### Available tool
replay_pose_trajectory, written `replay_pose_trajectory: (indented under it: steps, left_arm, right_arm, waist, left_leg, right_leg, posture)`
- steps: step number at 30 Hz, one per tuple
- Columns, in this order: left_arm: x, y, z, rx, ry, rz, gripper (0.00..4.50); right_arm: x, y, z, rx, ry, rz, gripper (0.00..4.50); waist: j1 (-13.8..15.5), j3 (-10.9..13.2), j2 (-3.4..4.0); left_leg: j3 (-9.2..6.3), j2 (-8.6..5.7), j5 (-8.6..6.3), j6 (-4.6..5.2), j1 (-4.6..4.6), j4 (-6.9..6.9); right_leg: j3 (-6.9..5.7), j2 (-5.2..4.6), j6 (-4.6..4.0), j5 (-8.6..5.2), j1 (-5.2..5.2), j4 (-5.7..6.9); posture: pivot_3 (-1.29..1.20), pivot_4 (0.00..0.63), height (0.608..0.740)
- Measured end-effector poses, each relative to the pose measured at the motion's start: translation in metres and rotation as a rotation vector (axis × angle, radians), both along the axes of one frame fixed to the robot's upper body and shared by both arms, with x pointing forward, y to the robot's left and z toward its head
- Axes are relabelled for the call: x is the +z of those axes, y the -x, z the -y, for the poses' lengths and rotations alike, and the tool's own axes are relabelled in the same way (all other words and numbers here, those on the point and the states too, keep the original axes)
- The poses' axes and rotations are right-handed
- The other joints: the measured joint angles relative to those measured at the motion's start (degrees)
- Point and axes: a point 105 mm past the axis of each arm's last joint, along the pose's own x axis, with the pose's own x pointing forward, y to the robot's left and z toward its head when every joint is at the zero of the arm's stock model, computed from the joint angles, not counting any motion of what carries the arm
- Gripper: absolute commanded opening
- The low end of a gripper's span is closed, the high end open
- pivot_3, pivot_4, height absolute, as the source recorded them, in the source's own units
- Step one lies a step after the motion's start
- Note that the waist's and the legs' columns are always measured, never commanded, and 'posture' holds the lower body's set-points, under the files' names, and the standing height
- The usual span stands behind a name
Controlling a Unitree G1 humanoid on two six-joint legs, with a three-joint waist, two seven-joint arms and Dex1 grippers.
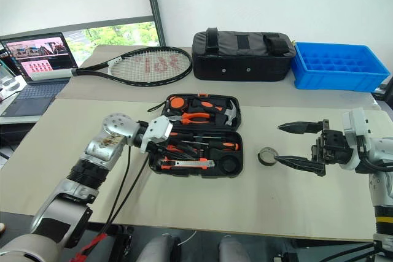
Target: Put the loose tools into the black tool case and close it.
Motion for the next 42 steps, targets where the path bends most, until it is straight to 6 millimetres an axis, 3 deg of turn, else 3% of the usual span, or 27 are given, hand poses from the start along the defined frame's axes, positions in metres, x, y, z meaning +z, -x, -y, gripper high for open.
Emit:
replay_pose_trajectory:
  steps: [4, 8, 16, 22, 28, 31, 35, 38, 41, 42]
  left_arm:
    - [-0.008, -0.003, 0.002, 0.028, 0.008, -0.025, 0.03]
    - [-0.030, -0.007, -0.010, 0.073, -0.043, -0.048, 0.03]
    - [-0.046, -0.013, -0.015, 0.082, -0.078, 0.020, 0.03]
    - [-0.048, -0.015, -0.017, 0.087, -0.074, 0.026, 0.03]
    - [-0.043, -0.016, -0.017, 0.106, -0.049, 0.011, 0.03]
    - [-0.036, -0.014, -0.018, 0.129, -0.027, -0.042, 0.78]
    - [0.012, -0.007, -0.037, 0.126, 0.034, -0.069, 2.29]
    - [0.041, 0.001, -0.046, 0.122, 0.048, -0.041, 3.33]
    - [0.054, 0.012, -0.049, 0.113, 0.028, -0.045, 4.43]
    - [0.059, 0.017, -0.052, 0.112, 0.011, -0.041, 4.49]
  right_arm:
    - [0.001, -0.001, -0.001, 0.003, -0.003, 0.005, 4.50]
    - [0.001, -0.001, -0.001, 0.003, -0.003, 0.004, 4.50]
    - [0.002, -0.004, -0.002, 0.004, 0.002, 0.005, 4.50]
    - [-0.013, -0.007, -0.007, -0.001, 0.065, -0.040, 4.50]
    - [-0.042, -0.013, -0.016, -0.032, 0.223, -0.087, 4.50]
    - [-0.055, -0.016, -0.019, -0.045, 0.294, -0.106, 4.50]
    - [-0.074, -0.021, -0.019, -0.081, 0.421, -0.129, 4.50]
    - [-0.079, -0.028, -0.016, -0.112, 0.466, -0.134, 4.50]
    - [-0.076, -0.035, -0.015, -0.123, 0.484, -0.129, 4.50]
    - [-0.075, -0.038, -0.013, -0.135, 0.487, -0.134, 4.24]
  waist:
    - [0.0, 0.0, -0.03]
    - [0.0, 0.0, -0.02]
    - [-0.3, -0.1, 0.12]
    - [-0.6, -0.1, 0.15]
    - [-0.6, -0.2, 0.15]
    - [-0.6, -0.1, 0.15]
    - [-1.2, -0.1, 0.08]
    - [-1.2, -0.1, 0.12]
    - [-1.2, 0.0, 0.09]
    - [-1.2, 0.0, 0.08]
  left_leg:
    - [0.00, 0.00, 0.00, 0.00, 0.01, -0.01]
    - [-0.01, 0.00, 0.00, 0.00, 0.01, 0.00]
    - [0.00, -0.02, 0.00, 0.00, 0.18, 0.00]
    - [-0.01, -0.01, 0.00, 0.00, 0.22, 0.05]
    - [-0.01, -0.01, 0.00, -0.01, 0.12, 0.09]
    - [-0.03, 0.00, 0.00, -0.01, 0.02, 0.09]
    - [-0.10, 0.05, 0.00, -0.01, -0.02, 0.01]
    - [-0.09, 0.00, 0.00, 0.00, 0.00, 0.00]
    - [-0.09, 0.01, 0.00, 0.00, 0.01, -0.01]
    - [-0.09, 0.01, 0.00, 0.00, 0.01, -0.01]
  right_leg:
    - [0.00, 0.00, 0.00, 0.00, 0.00, 0.00]
    - [-0.01, 0.00, 0.00, 0.00, 0.00, 0.01]
    - [0.07, 0.02, 0.00, 0.00, 0.11, 0.10]
    - [0.06, 0.03, 0.14, -0.07, 0.15, 0.15]
    - [0.05, 0.03, 0.15, -0.07, 0.06, 0.17]
    - [0.04, 0.04, 0.15, -0.06, -0.04, 0.19]
    - [0.00, 0.10, 0.12, -0.05, -0.09, 0.15]
    - [0.00, 0.03, 0.09, -0.04, -0.02, 0.09]
    - [0.00, 0.03, 0.09, -0.05, -0.01, 0.07]
    - [0.00, 0.03, 0.09, -0.05, -0.02, 0.07]
  posture:
    - [0.00, 0.150, 0.708]
    - [0.00, 0.150, 0.708]
    - [0.00, 0.150, 0.708]
    - [0.00, 0.150, 0.708]
    - [0.00, 0.150, 0.708]
    - [0.00, 0.150, 0.708]
    - [0.00, 0.150, 0.708]
    - [0.00, 0.150, 0.708]
    - [0.00, 0.150, 0.708]
    - [0.00, 0.150, 0.708]
